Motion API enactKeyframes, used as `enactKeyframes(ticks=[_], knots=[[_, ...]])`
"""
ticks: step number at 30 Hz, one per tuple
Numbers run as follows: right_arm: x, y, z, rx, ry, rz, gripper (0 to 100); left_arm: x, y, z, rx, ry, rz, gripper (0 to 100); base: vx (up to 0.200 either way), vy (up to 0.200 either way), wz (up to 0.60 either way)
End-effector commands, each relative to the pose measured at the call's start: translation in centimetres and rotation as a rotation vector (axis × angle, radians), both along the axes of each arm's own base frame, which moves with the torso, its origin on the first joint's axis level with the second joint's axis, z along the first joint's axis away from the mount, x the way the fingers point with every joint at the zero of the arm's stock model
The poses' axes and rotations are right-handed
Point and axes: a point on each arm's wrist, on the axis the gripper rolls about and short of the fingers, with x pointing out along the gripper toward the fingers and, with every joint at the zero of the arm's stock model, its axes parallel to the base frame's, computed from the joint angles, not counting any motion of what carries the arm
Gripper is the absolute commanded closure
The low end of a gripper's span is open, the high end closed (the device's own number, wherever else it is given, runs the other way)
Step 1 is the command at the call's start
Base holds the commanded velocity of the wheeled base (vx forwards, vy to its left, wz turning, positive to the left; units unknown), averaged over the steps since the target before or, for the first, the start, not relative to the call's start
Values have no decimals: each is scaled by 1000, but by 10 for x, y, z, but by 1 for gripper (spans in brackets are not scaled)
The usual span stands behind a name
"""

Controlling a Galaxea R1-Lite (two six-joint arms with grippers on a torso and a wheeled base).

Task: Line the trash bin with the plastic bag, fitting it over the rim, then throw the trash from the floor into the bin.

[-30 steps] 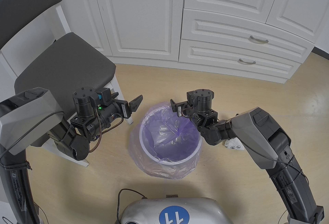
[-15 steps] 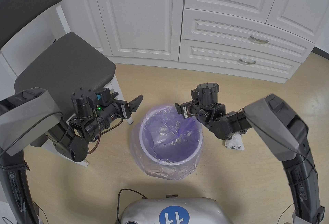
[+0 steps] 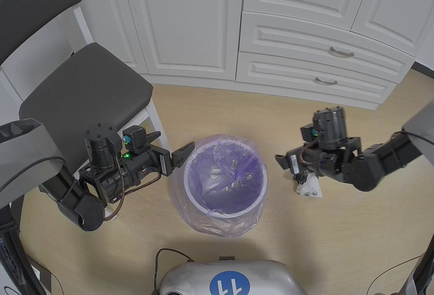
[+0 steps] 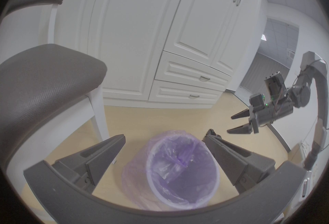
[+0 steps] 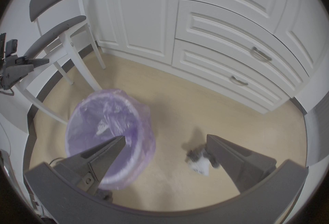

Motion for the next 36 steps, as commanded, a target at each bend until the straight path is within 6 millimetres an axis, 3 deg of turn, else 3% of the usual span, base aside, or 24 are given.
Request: enactKeyframes(ticks=[1, 3, 8, 12, 13, 17, 20, 22, 23, 27, 31, 36], knots=[[-62, -58, 35, 40, -35, -113, 0, -44, 1, 15, 46, -18, -72, 0, 0, 0, 0], [-76, -79, 38, 73, -37, -175, 0, -53, 4, 22, 44, -23, -76, 0, 0, 0, 0], [-84, -92, 34, 150, -1, -228, 0, -68, 11, 32, 64, 28, -76, 0, 0, 0, 0], [-73, -98, 21, 136, 48, -253, 0, -83, 20, 43, 86, 98, -71, 0, 0, 0, 0], [-61, -100, 12, 126, 74, -267, 0, -93, 25, 47, 106, 147, -71, 0, 0, 0, 0], [-48, -97, 4, 84, 92, -245, 0, -104, 30, 44, 129, 197, -46, 0, 0, 0, 0], [-37, -95, 12, 15, 55, -204, 0, -118, 38, 44, 134, 184, -7, 0, 0, 0, 0], [-38, -95, 16, 7, 42, -197, 0, -125, 41, 46, 131, 178, -4, 0, 0, 0, 0], [-45, -99, 24, 12, 17, -195, 0, -138, 47, 46, 126, 170, -6, 0, 0, 0, 0], [-45, -109, 27, 23, 8, -171, 0, -152, 54, 47, 111, 160, -4, 0, 0, 0, 0], [-46, -134, 43, 141, -80, -28, 0, -157, 62, 59, 49, 131, 34, 0, 0, 0, 0], [-54, -158, 49, 222, -190, 54, 0, -164, 67, 65, 42, 119, 45, 0, 0, 0, 0]])
